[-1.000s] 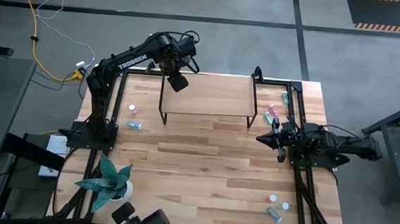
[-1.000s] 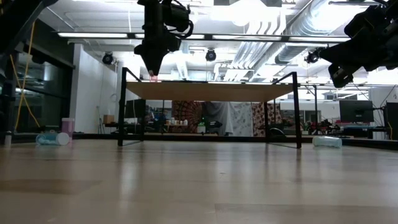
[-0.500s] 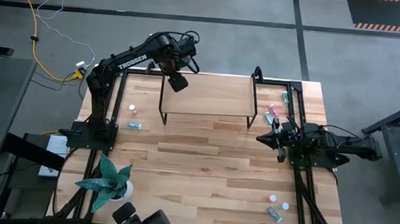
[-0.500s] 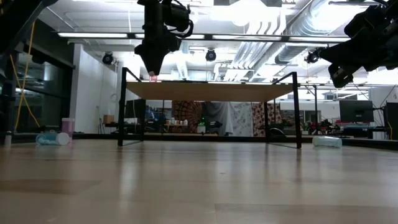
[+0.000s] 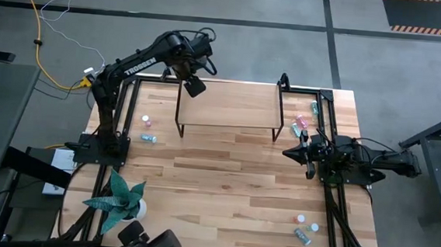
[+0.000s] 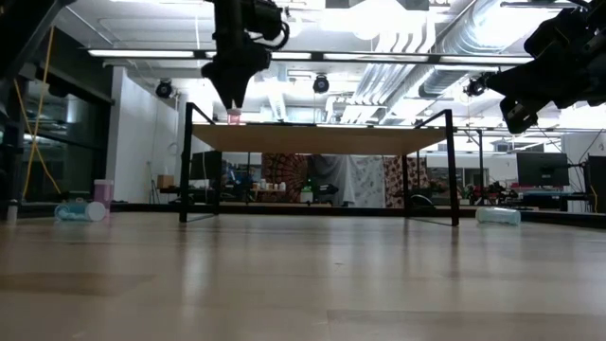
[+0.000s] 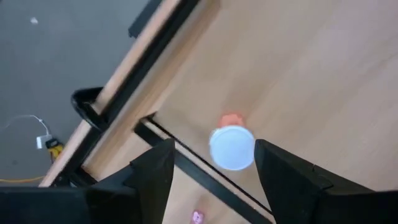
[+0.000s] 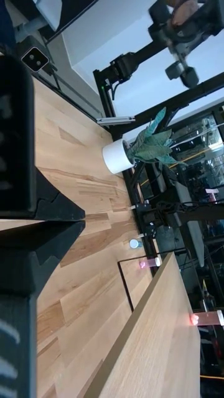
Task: Pick and place medicine bottles onto shelf by color
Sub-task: Put the red pill bottle on the shelf
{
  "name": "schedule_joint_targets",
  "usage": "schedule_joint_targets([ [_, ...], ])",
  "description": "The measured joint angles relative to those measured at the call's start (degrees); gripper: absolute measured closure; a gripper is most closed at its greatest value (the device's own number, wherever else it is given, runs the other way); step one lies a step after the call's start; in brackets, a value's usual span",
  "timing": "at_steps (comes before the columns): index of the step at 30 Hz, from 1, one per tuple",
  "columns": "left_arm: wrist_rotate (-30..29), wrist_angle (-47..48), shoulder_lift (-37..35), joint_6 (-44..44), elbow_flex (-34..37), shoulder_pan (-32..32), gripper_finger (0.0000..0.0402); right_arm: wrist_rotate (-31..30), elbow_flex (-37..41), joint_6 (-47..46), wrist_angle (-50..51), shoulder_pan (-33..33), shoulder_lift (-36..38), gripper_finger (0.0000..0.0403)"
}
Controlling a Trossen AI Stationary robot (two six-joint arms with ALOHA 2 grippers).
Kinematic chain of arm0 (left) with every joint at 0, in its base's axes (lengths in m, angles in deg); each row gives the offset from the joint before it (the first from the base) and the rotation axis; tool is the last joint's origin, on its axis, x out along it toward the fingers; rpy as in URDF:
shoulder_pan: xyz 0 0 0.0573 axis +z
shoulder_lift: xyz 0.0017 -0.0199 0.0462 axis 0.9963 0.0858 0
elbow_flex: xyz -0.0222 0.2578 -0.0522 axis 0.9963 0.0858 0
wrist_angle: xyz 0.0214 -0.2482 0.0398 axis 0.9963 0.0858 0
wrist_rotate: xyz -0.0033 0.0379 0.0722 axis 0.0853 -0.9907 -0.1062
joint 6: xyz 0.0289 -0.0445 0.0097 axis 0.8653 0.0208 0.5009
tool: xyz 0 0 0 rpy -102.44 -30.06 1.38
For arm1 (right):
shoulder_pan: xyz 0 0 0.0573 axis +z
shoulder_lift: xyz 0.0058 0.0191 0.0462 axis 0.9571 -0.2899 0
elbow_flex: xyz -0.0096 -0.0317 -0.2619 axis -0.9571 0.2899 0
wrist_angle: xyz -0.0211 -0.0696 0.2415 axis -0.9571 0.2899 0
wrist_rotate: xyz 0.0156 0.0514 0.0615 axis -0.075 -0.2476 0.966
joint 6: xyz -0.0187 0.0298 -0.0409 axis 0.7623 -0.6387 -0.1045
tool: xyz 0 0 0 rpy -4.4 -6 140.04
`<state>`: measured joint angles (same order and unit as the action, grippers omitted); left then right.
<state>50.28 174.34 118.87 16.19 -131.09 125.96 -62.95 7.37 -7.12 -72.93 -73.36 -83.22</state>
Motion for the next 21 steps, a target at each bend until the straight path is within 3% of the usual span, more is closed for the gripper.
schedule_joint_targets([
  [6,-0.06,-6.12,-7.07,-0.16,0.0,0.85,0.02,0.0,0.0,0.0,0.0,0.0,0.01,0.0402],
  [11,1.82,-17.36,-16.98,-0.38,3.04,-0.63,0.0208,0.0,0.0,0.0,0.0,-0.02,-0.01,0.0402],
  [15,3.06,-31.45,-28.83,-0.16,15.71,-4.67,0.0216,0.0,0.0,0.0,0.0,0.0,0.01,0.0402],
  [21,5.2,-52.58,-50.71,-3.04,45.06,-14.06,0.0226,0.0,0.0,0.0,0.0,0.0,0.01,0.0402],
])
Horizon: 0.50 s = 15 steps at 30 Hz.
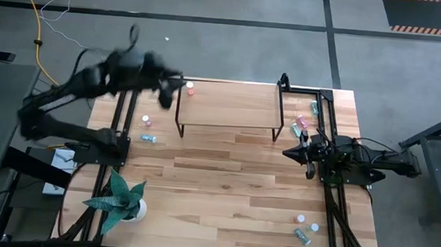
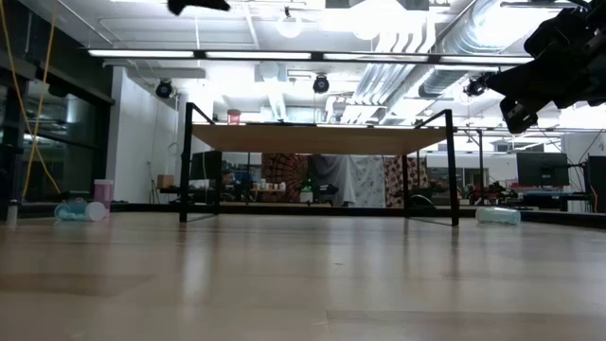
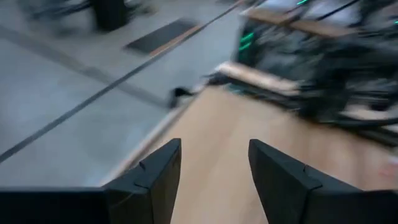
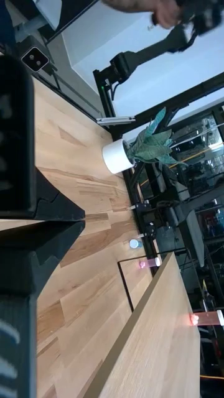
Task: Pick and place medicine bottles onto shelf by color
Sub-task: Put the red pill bottle on the shelf
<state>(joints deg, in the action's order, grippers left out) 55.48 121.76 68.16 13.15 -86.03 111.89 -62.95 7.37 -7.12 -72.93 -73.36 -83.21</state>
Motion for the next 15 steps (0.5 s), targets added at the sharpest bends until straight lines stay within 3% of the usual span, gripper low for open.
schedule_joint_targets([
  [8,3.59,-37.63,-24.03,-4.35,37.74,-17.78,0.0229,0.0,0.0,0.0,0.0,0.0,0.0,0.0402],
  [12,3.58,-54.29,-29.31,-2.97,49.74,-23.14,0.0229,0.0,0.0,0.0,0.0,0.0,0.0,0.0402],
  [15,3.41,-59.69,-31.14,-2.07,54.32,-25.18,0.0229,0.0,0.0,0.0,0.0,-0.01,0.0,0.0402],
])
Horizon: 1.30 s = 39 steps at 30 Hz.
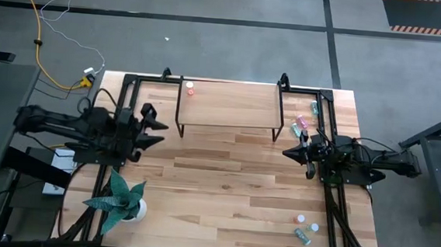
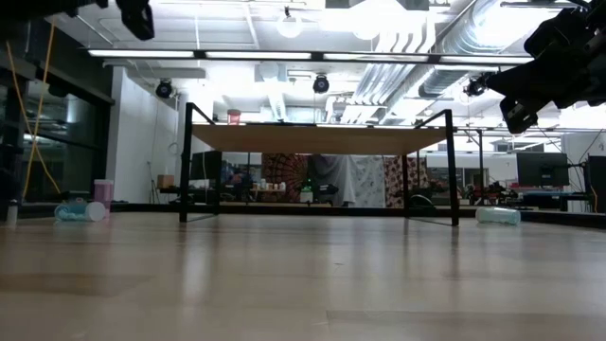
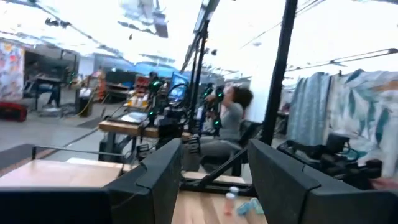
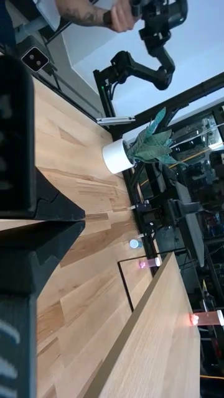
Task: Pick and place medicine bottles onto shelf by color
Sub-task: Put the red pill bottle on the shelf
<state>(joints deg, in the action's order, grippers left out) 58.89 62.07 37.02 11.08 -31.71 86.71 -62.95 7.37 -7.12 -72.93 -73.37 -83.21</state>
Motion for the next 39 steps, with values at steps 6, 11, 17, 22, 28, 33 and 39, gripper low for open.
schedule_joint_targets([
  [6,0.0,0.48,-0.53,0.05,1.82,-2.26,0.0229,-3.45,0.0,1.95,0.04,-0.14,0.0,0.0402],
  [11,0.0,1.81,-0.01,1.31,1.82,-3.17,0.0229,-9.49,0.0,5.91,-0.52,-0.14,0.0,0.0402],
  [17,0.0,1.81,-0.04,1.54,1.82,-3.24,0.0229,-12.54,0.0,-8.49,-14.68,-0.14,-0.76,0.0402],
  [22,-0.03,1.73,0.07,1.56,1.82,-3.2,0.0229,-3.17,-0.01,-13.11,-34.4,1.17,-6.86,0.0402],
  [28,-2.24,1.7,0.14,2.18,1.82,-3.2,0.0229,-3.98,-2.65,-7.08,-42.88,6.03,-20.91,0.0402],
  [33,-2.41,2.68,0.25,2.17,1.82,-3.2,0.0229,-6.34,-10.57,-1.25,-38.98,8.64,-30.78,0.0392],
  [39,-2.41,3.01,0.25,2.65,1.82,-3.2,0.0229,-12.15,-22.8,-2.8,-20.81,8.95,-40.21,0.0309],
])
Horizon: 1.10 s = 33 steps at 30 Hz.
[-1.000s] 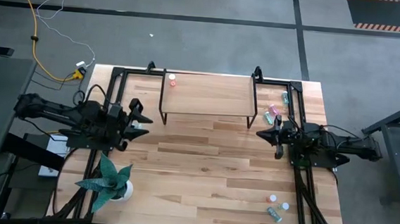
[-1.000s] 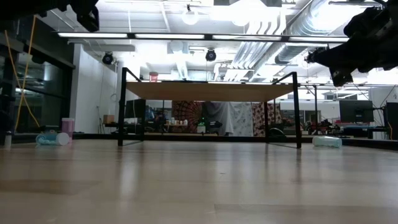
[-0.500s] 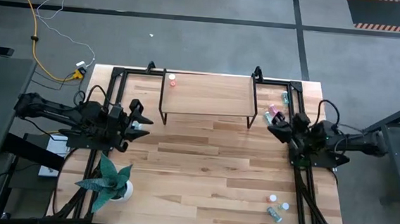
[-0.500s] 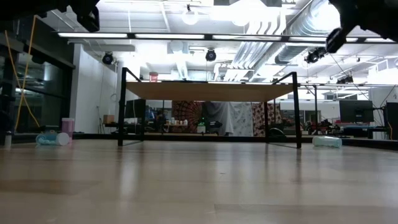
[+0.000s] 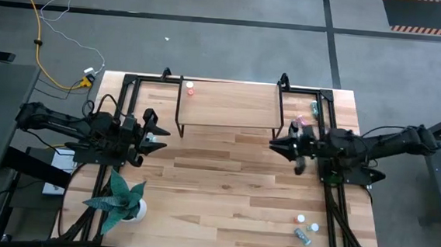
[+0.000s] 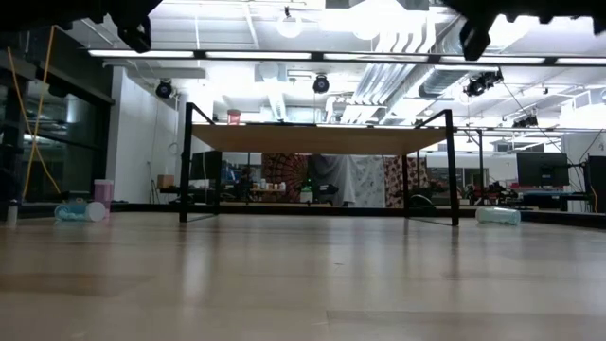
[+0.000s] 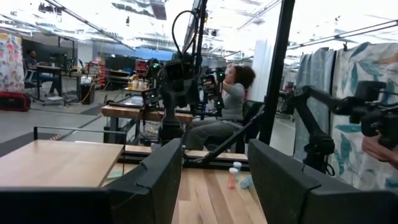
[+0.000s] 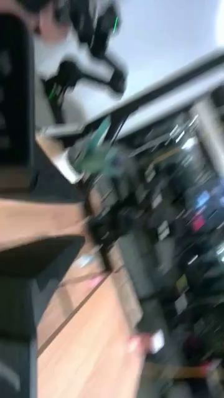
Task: Pick and place medicine bottles onto shelf by color
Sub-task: Put the red pill bottle on the shelf
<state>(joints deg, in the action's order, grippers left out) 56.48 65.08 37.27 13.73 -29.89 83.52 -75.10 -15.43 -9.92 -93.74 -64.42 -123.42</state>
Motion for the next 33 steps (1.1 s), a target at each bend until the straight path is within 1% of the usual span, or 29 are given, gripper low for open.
schedule_joint_targets([
  [4,0.0,0.16,0.0,0.0,0.0,0.0,0.0229,-4.03,-7.65,-0.76,8.85,-0.12,-6.44,0.0218],
  [7,0.0,0.18,0.0,-0.02,0.0,0.0,0.0229,-5.6,-13.66,-0.23,15.84,-0.94,-10.6,0.0146],
  [10,0.0,0.23,0.0,0.0,0.0,0.0,0.0229,-5.58,-20.68,-0.35,26.03,-1.66,-14.19,0.0086],
  [12,0.0,0.44,0.0,0.0,0.0,0.0,0.0229,-4.04,-26.09,-1.02,33.69,-1.56,-16.56,0.0059],
  [13,0.0,0.56,0.0,0.0,0.0,0.02,0.0229,-3.02,-28.76,-2.87,37.63,-1.3,-17.72,0.0049],
  [16,-0.16,0.97,0.0,0.0,0.0,0.02,0.0229,0.7,-37.14,-10.1,51.5,0.13,-21.62,0.0034],
  [18,-0.46,1.23,0.0,0.01,0.0,0.01,0.0229,1.57,-41.73,-16.57,60.91,2.32,-24.3,0.0032],
  [20,-0.63,1.23,0.0,0.02,0.0,0.02,0.0229,1.54,-44.45,-23.76,69.08,5.73,-26.91,0.0032],
  [23,-0.63,1.26,0.0,0.02,0.0,0.02,0.0229,1.7,-45.43,-35.86,77.79,12.48,-30.54,0.0032],
  [26,-0.63,1.39,0.0,0.01,0.0,0.02,0.0229,2.75,-45.43,-48.95,84.3,20.59,-34.25,0.0031],
  [28,-0.61,1.47,0.0,0.0,0.0,0.02,0.0229,3.92,-45.43,-57.74,86.82,26.17,-36.94,0.0031],
  [33,-0.61,1.47,0.0,0.0,0.0,0.02,0.0229,7.16,-45.43,-74.91,86.41,37.37,-44.06,0.0031],
])
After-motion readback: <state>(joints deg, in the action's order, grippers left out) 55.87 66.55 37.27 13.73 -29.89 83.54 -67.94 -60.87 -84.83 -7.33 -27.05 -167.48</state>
